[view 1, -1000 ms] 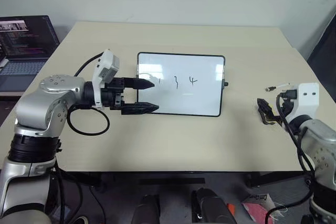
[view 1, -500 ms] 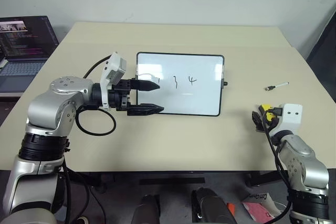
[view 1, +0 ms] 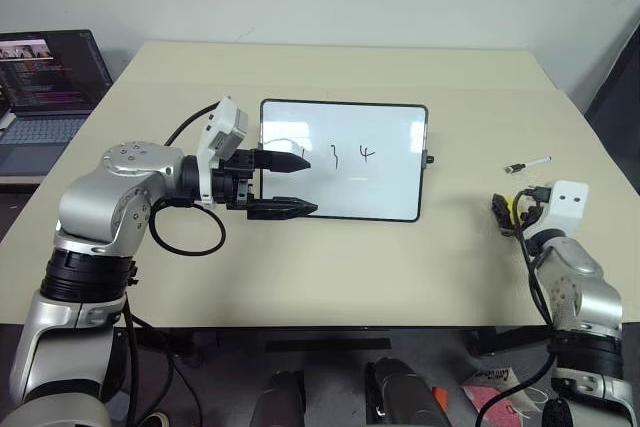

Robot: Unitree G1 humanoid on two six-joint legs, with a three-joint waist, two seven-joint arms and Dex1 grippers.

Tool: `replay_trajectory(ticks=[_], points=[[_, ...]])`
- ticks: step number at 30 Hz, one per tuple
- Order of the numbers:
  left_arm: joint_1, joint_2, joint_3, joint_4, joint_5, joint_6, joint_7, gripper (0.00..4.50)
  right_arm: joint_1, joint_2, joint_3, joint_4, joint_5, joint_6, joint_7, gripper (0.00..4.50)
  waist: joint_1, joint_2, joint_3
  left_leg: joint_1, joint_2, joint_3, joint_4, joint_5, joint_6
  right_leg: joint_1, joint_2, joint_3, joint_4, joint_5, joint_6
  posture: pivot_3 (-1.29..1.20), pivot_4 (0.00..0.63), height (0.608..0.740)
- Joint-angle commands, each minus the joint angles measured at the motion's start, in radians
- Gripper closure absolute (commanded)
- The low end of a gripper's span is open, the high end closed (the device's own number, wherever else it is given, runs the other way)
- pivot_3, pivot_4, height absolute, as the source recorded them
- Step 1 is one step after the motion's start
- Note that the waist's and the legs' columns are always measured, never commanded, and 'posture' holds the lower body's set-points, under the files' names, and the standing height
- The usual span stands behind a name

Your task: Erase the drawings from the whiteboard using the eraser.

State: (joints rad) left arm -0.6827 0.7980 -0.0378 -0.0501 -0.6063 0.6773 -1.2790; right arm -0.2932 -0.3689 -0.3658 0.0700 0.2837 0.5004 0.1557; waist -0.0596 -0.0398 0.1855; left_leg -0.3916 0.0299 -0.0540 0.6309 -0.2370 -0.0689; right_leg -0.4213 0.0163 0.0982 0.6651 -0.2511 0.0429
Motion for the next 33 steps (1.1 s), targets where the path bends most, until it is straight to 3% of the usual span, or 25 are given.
replay_trajectory(ticks=[1,15,33], points=[[-0.021,0.011,0.017,-0.044,-0.01,0.009,-0.001,0.0,-0.006,-0.025,-0.015,-0.056,0.032,0.046,0.02,0.04,0.0,0.0,0.0,0.0,0.0,0.0,0.0,0.0,0.0,0.0,0.0,0.0,0.0,0.0,0.0,0.0,0.15,0.74],[-0.02,0.017,0.024,-0.056,-0.012,0.024,0.006,0.0,0.053,-0.042,-0.014,-0.135,0.05,0.169,0.043,0.04,0.0,0.0,0.0,0.0,0.0,0.0,0.0,0.0,0.0,0.0,0.0,0.0,0.0,0.0,0.0,0.0,0.15,0.74],[-0.022,0.019,0.023,-0.054,-0.008,0.022,0.004,0.0,0.044,-0.066,-0.02,-0.118,0.065,0.181,0.066,0.04,0.0,0.0,0.0,0.0,0.0,0.0,0.0,0.0,0.0,0.0,0.0,0.0,0.0,0.0,0.0,0.0,0.15,0.74]])
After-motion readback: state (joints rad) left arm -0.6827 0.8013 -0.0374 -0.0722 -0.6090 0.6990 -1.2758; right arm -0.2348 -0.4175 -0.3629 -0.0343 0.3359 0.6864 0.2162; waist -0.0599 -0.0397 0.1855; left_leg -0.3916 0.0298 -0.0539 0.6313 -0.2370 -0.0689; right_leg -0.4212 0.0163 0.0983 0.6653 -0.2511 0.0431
